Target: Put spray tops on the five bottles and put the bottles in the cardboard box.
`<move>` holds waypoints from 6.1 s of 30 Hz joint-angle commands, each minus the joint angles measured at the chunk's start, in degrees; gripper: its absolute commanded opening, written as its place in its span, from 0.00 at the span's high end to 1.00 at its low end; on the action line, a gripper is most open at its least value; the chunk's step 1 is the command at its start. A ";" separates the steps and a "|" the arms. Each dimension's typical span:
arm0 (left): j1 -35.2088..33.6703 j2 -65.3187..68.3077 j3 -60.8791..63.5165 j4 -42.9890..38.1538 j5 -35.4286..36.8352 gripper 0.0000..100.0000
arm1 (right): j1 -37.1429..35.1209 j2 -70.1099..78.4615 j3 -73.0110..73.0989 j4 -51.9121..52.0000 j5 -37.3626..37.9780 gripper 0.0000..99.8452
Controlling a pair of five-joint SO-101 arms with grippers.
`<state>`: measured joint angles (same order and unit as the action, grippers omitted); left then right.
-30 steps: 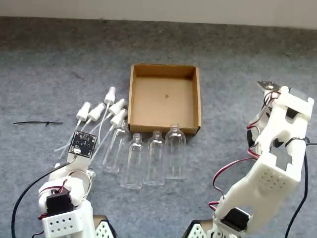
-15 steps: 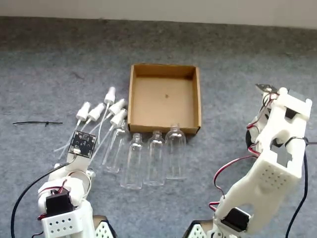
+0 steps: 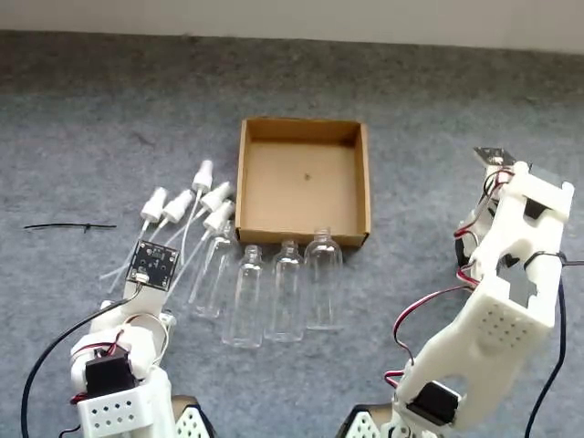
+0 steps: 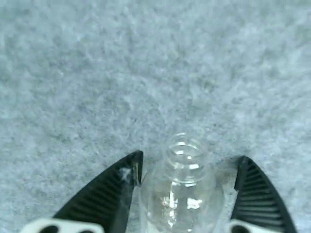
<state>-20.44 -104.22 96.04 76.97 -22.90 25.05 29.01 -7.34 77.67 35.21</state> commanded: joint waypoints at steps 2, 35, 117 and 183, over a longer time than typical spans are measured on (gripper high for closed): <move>-0.92 0.13 1.10 0.62 -0.44 0.83 | -0.04 -0.92 -3.03 -0.31 -0.53 0.73; -0.75 0.31 1.10 -6.59 -0.62 0.82 | -4.09 -7.34 -22.99 20.70 -1.58 0.67; 3.21 130.33 -119.34 5.10 -5.36 0.75 | -27.12 -81.45 52.35 -14.29 -14.15 0.94; 47.69 103.25 -163.38 8.26 33.14 0.98 | -59.21 -115.65 83.74 -50.24 -29.98 0.99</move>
<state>23.25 -3.03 -70.11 90.24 7.34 -33.76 -84.31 76.70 26.77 5.85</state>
